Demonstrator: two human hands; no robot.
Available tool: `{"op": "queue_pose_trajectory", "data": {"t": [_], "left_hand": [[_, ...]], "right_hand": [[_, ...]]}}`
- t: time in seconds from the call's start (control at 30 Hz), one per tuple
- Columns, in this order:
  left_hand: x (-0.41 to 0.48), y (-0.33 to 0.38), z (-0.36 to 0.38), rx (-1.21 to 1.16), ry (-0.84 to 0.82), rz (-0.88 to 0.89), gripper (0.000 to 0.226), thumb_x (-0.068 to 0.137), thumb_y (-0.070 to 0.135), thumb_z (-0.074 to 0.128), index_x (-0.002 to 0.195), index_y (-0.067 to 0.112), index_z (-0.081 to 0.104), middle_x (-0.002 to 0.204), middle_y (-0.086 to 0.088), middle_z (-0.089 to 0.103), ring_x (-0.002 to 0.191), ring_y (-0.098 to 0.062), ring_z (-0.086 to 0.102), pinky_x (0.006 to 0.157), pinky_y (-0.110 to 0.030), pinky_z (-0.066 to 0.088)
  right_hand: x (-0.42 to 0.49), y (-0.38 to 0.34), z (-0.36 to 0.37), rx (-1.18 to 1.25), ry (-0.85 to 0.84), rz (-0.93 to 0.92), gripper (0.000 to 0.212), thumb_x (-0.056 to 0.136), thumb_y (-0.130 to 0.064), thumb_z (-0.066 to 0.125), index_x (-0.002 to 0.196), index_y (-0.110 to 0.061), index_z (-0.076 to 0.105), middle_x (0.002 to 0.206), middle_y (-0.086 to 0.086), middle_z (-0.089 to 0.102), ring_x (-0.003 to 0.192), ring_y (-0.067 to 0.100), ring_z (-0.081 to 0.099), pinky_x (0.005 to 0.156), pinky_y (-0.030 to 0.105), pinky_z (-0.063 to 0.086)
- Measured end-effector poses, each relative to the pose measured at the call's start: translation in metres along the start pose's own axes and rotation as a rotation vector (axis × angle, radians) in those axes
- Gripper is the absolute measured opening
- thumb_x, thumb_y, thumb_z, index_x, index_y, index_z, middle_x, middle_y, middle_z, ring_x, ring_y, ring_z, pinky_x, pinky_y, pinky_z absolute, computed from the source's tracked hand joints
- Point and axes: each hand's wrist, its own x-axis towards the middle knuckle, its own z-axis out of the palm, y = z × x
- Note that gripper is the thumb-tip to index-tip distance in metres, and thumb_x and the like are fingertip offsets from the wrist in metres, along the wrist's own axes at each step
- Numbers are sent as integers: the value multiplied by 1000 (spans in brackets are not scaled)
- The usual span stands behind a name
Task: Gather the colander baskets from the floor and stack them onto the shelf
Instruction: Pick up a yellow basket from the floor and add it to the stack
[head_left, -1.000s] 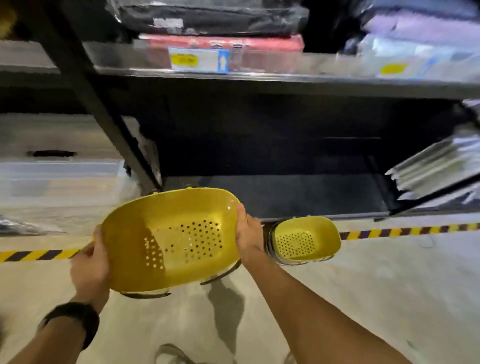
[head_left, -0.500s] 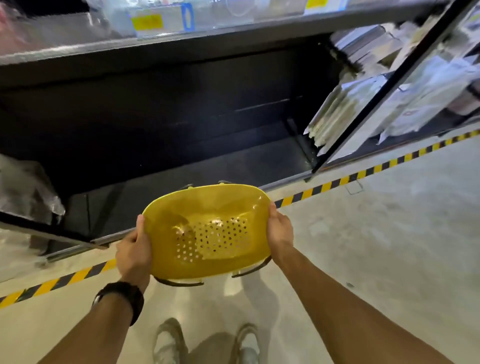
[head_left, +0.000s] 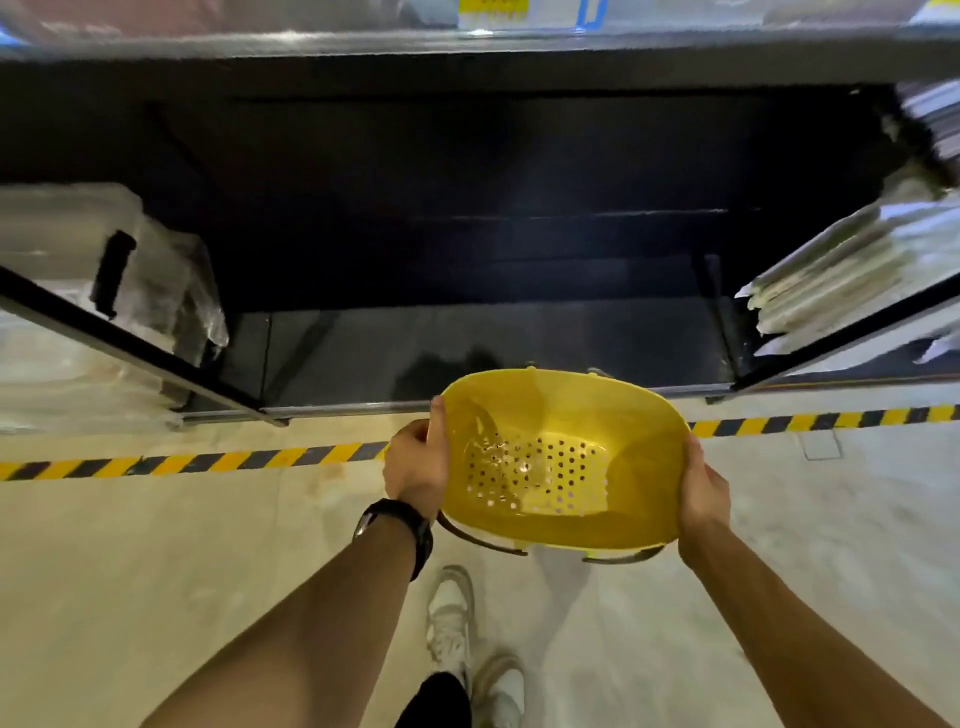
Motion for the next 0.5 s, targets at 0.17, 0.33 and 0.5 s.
{"op": "queue_pose_trajectory", "data": {"t": [0.17, 0.33, 0.5], "left_hand": [[24, -9, 13, -25, -15, -49, 73, 86, 82, 34, 80, 20, 71, 79, -3, 73, 81, -27, 69, 85, -50, 58], [41, -16, 33, -6, 42, -101, 76, 83, 87, 30, 78, 22, 70, 81, -2, 73, 83, -29, 69, 85, -47, 57], [51, -12, 67, 20, 152, -176, 63, 89, 79, 33, 70, 24, 57, 74, 1, 61, 86, -32, 61, 82, -42, 48]], "right_hand": [[28, -8, 26, -54, -22, 7, 58, 99, -60, 32, 128, -17, 58, 133, 19, 60, 115, 40, 58, 104, 59, 45], [61, -10, 42, -70, -81, 40, 64, 98, -63, 34, 134, -14, 55, 132, 17, 61, 115, 38, 59, 103, 57, 46], [100, -17, 44, -126, -134, 65, 66, 97, -63, 34, 140, -15, 50, 135, 16, 59, 118, 37, 58, 104, 56, 46]]}}
